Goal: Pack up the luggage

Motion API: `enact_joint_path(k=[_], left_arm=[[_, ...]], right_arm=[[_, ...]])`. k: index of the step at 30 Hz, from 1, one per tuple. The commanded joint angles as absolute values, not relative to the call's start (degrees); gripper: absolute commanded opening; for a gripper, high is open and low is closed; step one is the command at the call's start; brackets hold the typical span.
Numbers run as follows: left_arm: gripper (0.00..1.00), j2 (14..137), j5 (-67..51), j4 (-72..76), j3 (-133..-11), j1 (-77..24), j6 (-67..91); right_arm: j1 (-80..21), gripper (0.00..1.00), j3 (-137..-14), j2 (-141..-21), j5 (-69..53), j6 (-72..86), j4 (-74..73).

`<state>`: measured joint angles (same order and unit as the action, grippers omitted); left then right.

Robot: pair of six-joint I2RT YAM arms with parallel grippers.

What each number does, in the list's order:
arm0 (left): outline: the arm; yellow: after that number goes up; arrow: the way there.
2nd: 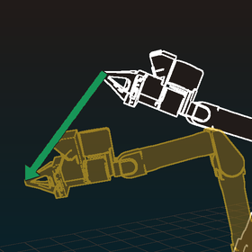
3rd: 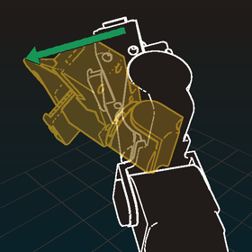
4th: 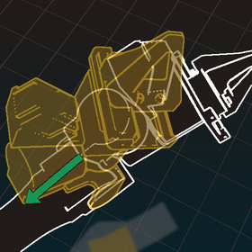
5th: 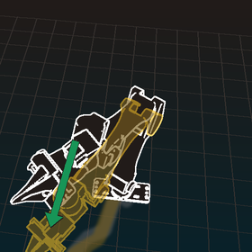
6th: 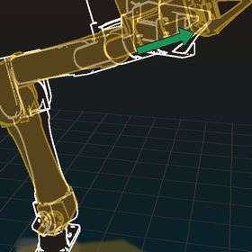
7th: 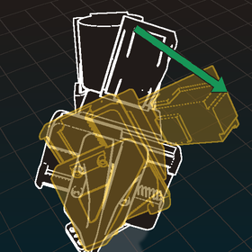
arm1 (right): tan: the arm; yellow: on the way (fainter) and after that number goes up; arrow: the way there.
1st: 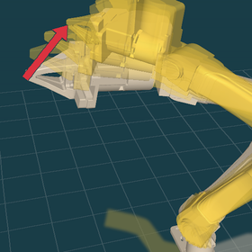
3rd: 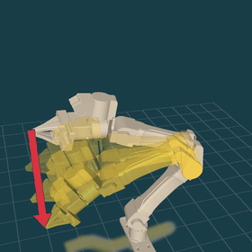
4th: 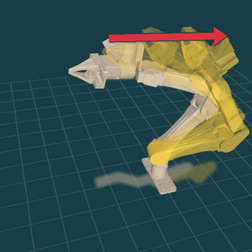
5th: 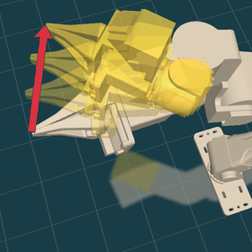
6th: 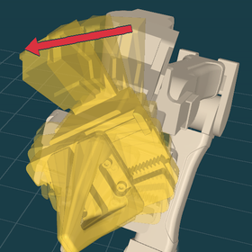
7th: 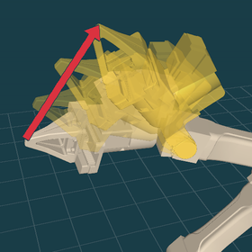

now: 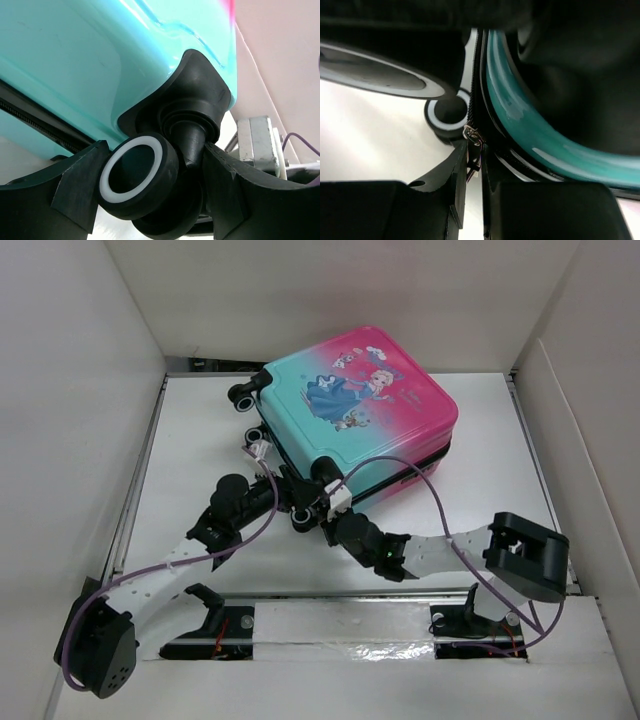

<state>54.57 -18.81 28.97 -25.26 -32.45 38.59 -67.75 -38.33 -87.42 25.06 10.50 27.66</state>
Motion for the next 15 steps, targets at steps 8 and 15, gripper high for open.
enact_joint_path(k=[8, 15], left_arm=[[0.0, 61.6, -14.0, 35.2, -34.8, -32.9, 41.0], [0.0, 73.2, -3.2, 37.4, -45.0, -45.9, 37.9]], right_arm=[[-78.8, 0.0, -25.1, -80.6, 20.1, 20.5, 52.3], [-81.7, 0.0, -16.2, -60.4, 30.1, 21.9, 38.6]])
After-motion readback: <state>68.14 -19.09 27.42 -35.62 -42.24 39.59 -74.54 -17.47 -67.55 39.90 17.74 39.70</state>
